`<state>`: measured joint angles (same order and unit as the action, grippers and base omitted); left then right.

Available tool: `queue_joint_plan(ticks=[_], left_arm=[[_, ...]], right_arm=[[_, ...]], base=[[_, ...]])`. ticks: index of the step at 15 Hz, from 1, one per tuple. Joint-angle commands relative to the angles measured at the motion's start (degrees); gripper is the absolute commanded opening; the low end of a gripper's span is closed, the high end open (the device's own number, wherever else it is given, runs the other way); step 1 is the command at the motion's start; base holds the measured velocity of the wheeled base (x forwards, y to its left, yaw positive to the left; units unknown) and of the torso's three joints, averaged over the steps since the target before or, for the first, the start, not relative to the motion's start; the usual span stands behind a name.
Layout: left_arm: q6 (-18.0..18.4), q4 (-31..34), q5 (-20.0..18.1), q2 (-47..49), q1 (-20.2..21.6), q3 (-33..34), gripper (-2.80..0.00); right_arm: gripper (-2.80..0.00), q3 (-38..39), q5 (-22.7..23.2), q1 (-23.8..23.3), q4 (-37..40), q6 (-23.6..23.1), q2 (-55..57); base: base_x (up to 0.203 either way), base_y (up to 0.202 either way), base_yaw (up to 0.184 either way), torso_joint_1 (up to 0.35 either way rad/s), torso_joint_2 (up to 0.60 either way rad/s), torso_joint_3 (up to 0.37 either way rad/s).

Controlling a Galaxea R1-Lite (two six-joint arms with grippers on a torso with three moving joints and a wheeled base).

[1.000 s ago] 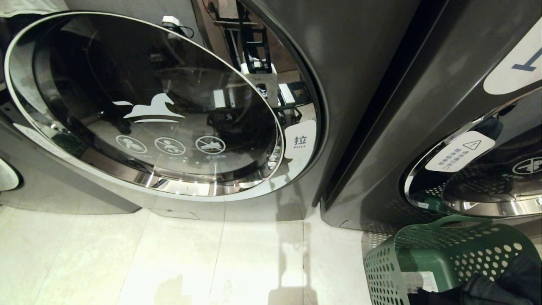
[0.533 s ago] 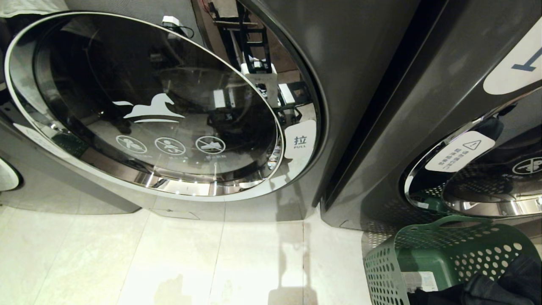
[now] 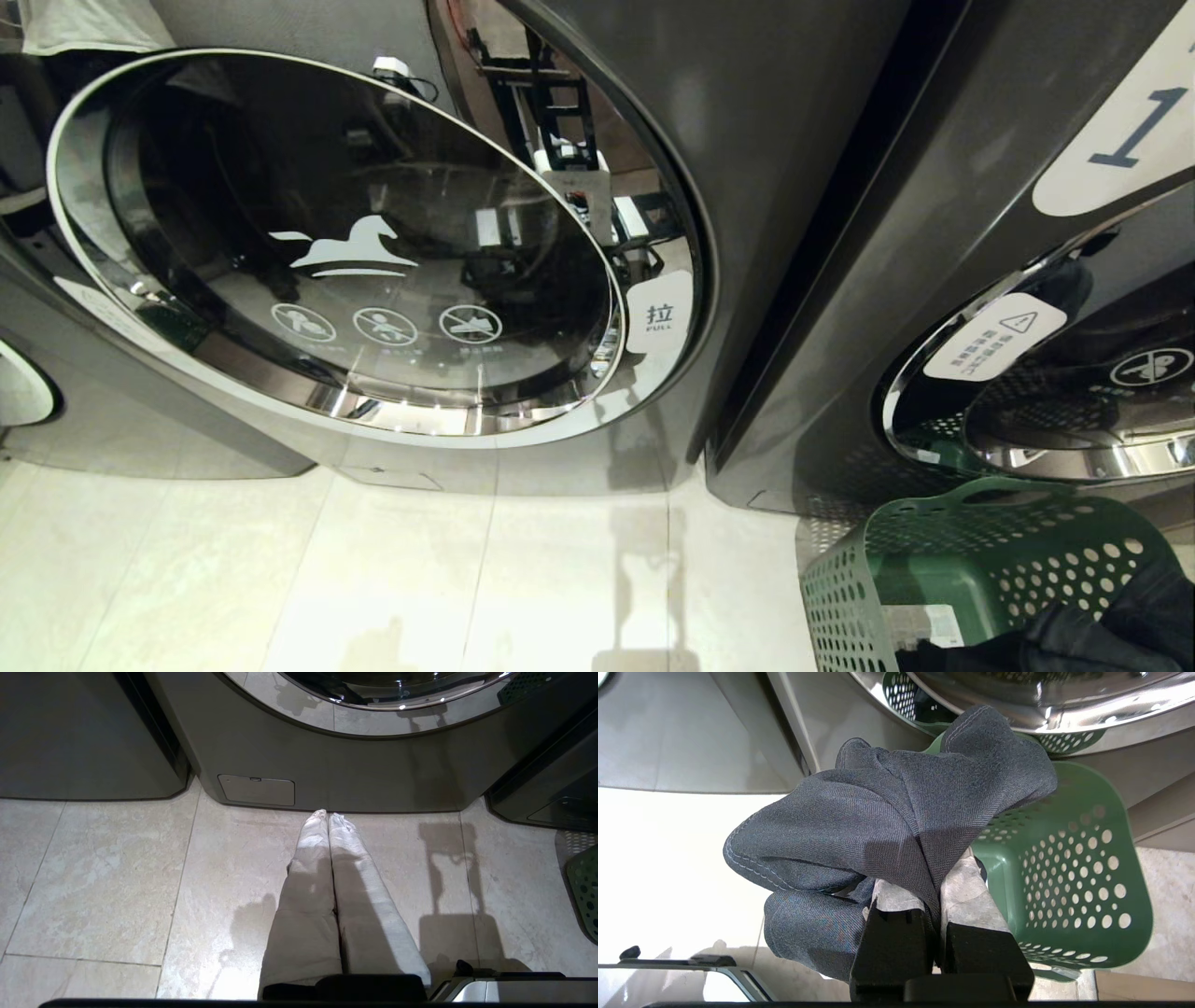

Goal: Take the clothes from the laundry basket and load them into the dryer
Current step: Take the clothes out of the basket, then put the clothes in the dryer

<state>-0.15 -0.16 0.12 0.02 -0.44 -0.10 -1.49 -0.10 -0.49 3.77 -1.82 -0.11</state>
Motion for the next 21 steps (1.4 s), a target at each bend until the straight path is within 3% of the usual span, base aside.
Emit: queue_joint_plan(ticks=[1,5,21], left_arm=[[0.0,0.0,0.1,-0.1,0.0,0.1,-2.8],[0.0,0.0,0.0,0.0,0.0,0.0,-2.8],[0.1,0.1,0.0,0.0,0.0,0.0,-2.8]], right_arm=[[-2.8,0.1,0.0,0.0,0.0,-0.1,0.1],[-2.8,0.9,-0.8,0.0,-3.0,2.5,0.1],[-2.8,1.0,-0.8,0.0,-3.2,2.5,0.1]], base=[[0.0,0.0,0.0,0.002,0.0,0.182],[0.0,0.0,0.0,0.0,0.0,0.196],[0.0,0.0,0.0,0.003,0.0,0.203]])
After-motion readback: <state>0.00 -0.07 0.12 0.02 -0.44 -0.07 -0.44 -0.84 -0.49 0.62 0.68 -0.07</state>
